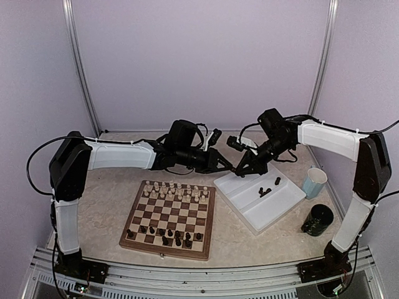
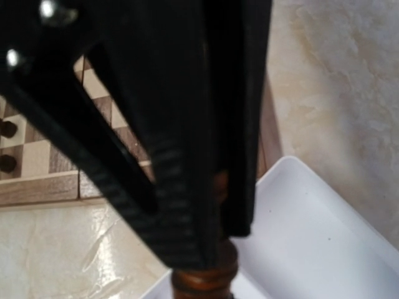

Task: Set up the chess pieces on the board
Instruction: Pick up the rook from the chess pile, then place the rook at a8, then pass from the right arm to the left, then pass from the left arm to the right

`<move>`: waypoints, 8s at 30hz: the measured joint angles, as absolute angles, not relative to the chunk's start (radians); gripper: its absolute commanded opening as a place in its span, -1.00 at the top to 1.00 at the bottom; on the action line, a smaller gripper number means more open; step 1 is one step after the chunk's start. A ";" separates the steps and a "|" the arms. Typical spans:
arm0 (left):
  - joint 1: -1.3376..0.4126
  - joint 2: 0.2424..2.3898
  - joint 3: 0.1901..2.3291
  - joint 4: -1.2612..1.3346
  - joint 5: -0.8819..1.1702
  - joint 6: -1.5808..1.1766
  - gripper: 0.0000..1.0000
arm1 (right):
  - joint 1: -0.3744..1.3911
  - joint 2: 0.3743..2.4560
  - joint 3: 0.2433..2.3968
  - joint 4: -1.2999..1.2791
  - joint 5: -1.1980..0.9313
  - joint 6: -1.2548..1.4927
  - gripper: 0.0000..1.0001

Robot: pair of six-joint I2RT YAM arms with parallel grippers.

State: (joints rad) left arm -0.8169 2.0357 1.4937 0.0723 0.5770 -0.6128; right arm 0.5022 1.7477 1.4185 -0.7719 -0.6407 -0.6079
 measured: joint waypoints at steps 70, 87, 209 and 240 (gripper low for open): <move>-1.345 1.917 1.389 -0.839 -0.113 -0.204 0.59 | 0.401 1.811 1.135 -0.487 -0.475 -0.597 1.00; -1.345 1.917 1.400 -0.854 -0.126 -0.208 0.41 | 0.401 1.808 1.135 -0.494 -0.479 -0.598 1.00; -0.768 1.836 1.285 0.330 0.514 -0.731 0.81 | 0.348 1.803 1.250 -0.070 -1.400 0.396 0.02; -0.785 1.851 1.299 0.402 0.519 -0.763 0.81 | 0.353 1.849 1.203 0.331 -1.461 0.752 0.71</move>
State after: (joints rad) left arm -0.7849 1.8511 1.2987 0.4019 0.5190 -0.7628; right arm 0.3531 1.8488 1.2034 0.3305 -1.4609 0.7517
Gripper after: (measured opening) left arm 0.163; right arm 0.182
